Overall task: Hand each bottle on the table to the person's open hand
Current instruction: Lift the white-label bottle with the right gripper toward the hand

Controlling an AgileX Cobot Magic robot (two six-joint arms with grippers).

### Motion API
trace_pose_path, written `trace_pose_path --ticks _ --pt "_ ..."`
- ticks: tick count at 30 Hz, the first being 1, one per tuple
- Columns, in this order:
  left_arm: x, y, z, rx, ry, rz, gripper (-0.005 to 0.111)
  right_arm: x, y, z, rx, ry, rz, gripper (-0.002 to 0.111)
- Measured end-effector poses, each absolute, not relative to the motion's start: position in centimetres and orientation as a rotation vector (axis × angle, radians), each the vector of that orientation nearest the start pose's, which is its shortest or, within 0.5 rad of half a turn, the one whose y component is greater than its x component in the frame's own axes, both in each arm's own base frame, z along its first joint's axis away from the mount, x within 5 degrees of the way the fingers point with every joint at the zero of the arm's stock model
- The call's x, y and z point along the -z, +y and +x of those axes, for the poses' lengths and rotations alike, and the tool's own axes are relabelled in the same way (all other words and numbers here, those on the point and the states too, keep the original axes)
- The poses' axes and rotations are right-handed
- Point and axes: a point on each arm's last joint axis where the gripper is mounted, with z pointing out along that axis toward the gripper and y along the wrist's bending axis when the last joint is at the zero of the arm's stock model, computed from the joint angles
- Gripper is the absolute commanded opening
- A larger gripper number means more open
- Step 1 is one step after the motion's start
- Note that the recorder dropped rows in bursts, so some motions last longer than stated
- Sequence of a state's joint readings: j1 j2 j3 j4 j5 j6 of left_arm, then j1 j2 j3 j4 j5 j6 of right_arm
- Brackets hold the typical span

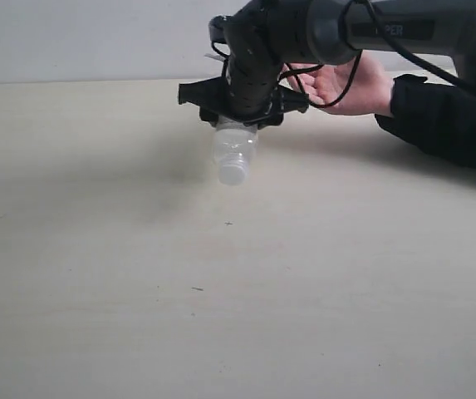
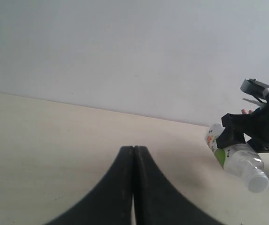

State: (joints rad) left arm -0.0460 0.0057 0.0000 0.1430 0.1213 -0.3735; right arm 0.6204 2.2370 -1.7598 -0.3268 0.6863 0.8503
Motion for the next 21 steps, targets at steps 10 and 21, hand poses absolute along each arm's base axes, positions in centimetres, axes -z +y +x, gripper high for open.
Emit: trace_pose_path --ticks 10,21 --pt "-20.2 -0.1 5.7 0.201 1.605 -0.163 0.0 -23.5 30.0 37.5 -0.29 2.46 -0.255 0.0" --pt "-20.2 -0.1 5.7 0.201 1.605 -0.163 0.0 -28.5 29.7 35.3 -0.365 2.405 -0.406 0.0"
